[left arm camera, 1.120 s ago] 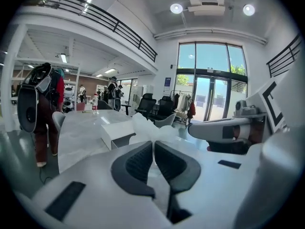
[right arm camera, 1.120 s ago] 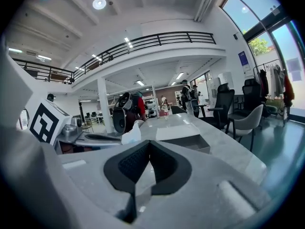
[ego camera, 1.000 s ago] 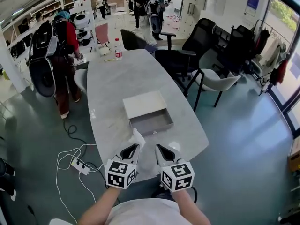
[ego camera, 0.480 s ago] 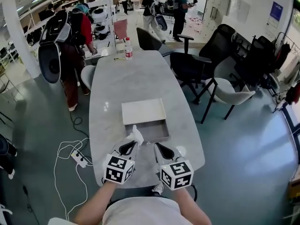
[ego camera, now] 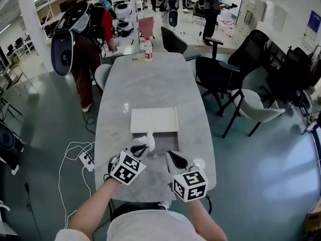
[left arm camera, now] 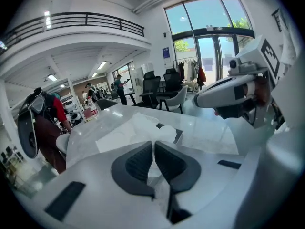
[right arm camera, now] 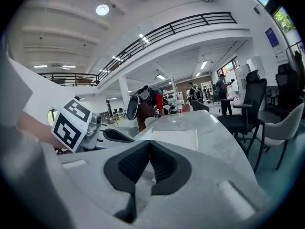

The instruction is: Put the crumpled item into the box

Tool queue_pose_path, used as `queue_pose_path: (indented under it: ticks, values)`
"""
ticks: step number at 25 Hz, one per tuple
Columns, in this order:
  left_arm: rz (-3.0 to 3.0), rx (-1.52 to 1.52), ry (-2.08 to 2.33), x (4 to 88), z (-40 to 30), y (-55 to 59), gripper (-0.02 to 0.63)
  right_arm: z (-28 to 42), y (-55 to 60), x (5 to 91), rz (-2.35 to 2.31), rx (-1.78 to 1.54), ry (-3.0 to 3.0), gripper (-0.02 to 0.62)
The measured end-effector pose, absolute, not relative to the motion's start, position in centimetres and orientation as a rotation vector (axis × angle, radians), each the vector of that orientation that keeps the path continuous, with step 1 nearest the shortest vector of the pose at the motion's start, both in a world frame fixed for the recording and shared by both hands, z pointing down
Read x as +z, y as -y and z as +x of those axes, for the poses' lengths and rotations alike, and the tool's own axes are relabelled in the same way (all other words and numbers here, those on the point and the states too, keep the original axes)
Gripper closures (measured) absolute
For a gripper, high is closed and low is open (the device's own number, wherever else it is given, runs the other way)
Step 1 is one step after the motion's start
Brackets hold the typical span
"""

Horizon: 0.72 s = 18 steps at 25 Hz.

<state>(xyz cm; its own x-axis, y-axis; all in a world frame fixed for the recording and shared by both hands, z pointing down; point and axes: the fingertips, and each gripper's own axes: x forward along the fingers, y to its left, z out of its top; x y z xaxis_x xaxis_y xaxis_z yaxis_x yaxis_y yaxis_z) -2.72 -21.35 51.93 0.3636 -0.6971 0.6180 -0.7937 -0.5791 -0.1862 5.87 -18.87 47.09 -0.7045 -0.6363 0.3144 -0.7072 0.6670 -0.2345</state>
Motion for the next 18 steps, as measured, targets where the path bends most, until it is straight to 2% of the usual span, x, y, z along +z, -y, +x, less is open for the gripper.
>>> queue_pose_path:
  ticks: [8,18]
  values:
    - [2.535,1.351,1.122,55.3,-1.2,23.0,0.584,6.4,20.1,48.2,1.097,0.555,2.659,0.591]
    - [2.576,1.561,0.85,59.1,-0.7,24.8,0.584,5.5,21.3,49.4,1.162,0.576,2.596,0.591]
